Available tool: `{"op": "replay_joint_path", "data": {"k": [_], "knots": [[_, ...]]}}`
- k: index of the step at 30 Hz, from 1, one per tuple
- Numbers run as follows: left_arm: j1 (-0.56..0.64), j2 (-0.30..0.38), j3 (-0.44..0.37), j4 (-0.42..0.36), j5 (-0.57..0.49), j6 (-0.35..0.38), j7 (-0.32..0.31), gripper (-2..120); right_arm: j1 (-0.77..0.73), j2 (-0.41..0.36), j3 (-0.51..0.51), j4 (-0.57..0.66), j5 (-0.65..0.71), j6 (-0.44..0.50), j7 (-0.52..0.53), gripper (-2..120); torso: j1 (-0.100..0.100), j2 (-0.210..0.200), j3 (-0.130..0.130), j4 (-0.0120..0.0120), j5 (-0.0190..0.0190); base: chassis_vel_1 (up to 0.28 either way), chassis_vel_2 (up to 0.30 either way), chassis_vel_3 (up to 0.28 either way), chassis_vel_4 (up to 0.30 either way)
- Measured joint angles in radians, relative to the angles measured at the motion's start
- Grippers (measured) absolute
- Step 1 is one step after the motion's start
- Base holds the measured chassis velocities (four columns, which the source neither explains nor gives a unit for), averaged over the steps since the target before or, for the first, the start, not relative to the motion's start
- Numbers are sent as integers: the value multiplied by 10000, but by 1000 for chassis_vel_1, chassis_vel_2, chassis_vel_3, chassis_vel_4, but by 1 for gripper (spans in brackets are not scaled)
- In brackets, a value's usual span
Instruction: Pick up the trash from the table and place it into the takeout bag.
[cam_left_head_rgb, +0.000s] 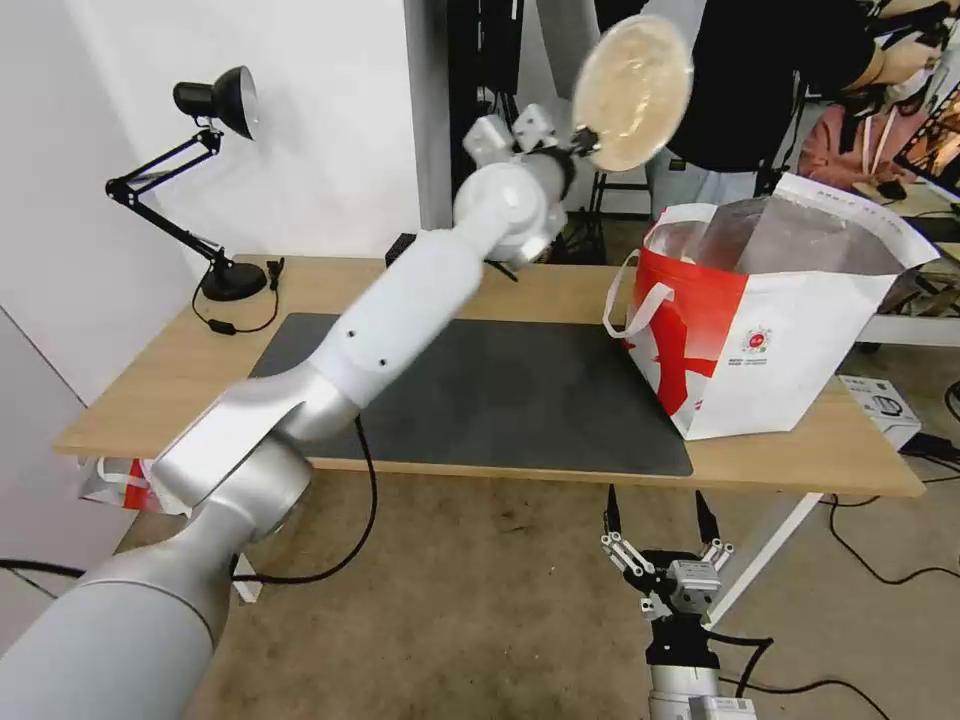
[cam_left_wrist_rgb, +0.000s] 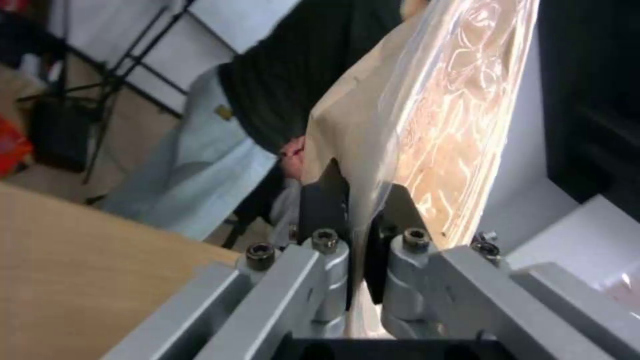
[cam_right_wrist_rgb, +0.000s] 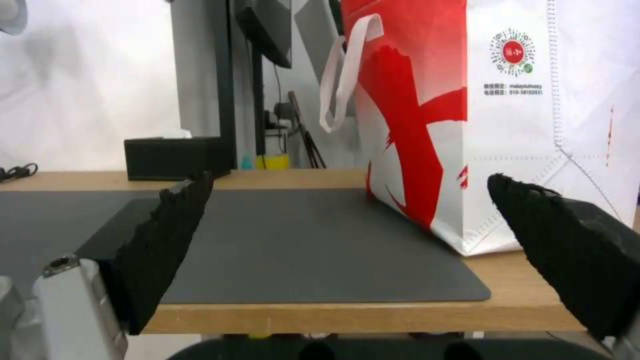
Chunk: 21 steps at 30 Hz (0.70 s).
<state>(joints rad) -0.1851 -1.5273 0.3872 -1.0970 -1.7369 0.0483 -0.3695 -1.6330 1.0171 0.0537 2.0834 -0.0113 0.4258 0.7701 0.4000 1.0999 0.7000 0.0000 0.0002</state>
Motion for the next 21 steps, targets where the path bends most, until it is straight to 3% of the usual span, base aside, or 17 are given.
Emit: {"op": "replay_joint_path", "data": {"k": [8,21], "knots": [[-810,-817,731,1310,-119,20,1258,1,0,0,0,0,0,0,-1,100,0,0,-2,-5,0,0,0,0,0],[-1204,-846,1384,2841,-76,251,2317,1,0,0,0,0,0,0,0,100,1,0,0,1,-2,0,0,0,0]]}}
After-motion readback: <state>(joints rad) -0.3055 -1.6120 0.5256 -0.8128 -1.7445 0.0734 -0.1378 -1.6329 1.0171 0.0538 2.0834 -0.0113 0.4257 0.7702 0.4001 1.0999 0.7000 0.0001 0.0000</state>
